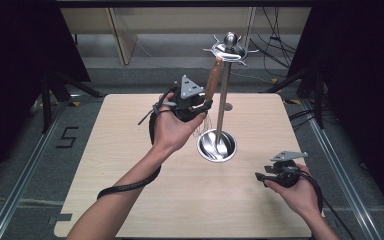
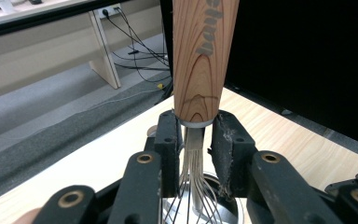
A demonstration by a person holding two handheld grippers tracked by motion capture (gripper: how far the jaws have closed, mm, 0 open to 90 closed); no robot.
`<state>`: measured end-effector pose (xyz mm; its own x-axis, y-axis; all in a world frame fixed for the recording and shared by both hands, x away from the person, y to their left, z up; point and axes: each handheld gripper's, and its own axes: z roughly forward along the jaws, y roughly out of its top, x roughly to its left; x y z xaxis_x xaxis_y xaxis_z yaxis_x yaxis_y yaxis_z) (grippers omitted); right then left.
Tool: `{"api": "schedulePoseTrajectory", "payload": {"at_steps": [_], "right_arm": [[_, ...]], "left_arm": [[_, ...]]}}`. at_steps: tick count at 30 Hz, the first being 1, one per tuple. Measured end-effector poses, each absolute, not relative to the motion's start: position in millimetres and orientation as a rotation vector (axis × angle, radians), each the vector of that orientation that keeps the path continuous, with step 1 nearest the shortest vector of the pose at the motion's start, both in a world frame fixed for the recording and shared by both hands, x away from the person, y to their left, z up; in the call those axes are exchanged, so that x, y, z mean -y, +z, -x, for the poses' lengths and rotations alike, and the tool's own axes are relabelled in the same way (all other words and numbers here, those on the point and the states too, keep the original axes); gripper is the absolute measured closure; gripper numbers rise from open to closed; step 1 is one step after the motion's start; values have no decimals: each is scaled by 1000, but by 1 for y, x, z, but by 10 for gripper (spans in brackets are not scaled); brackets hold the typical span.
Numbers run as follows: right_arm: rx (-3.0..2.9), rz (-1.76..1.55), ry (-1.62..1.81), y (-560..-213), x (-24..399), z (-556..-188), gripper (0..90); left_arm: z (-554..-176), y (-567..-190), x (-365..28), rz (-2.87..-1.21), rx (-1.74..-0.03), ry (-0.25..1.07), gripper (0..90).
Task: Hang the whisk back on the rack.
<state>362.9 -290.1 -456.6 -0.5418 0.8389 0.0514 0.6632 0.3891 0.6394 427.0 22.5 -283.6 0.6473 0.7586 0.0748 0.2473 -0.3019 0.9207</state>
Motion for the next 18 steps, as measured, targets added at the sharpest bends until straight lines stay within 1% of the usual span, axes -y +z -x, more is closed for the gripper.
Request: {"api": "schedulePoseTrajectory", "payload": {"at_steps": [8, 12, 14, 15, 18], "right_arm": [[-2368, -1326, 905, -457, 291, -363, 518], [-2372, -1304, 907, -458, 291, -363, 517], [-2379, -1290, 896, -458, 291, -364, 517], [-2350, -1321, 930, -460, 289, -363, 517], [-2368, -1298, 910, -459, 291, -363, 516]], "left_arm": [[-436, -288, -16, -1888, -815, 626, 716], [-438, -293, -17, -1862, -808, 632, 709], [-437, -296, -20, -1868, -787, 634, 669], [-436, -297, -22, -1861, -776, 632, 612], [-430, -301, -32, -1851, -734, 639, 521]]}}
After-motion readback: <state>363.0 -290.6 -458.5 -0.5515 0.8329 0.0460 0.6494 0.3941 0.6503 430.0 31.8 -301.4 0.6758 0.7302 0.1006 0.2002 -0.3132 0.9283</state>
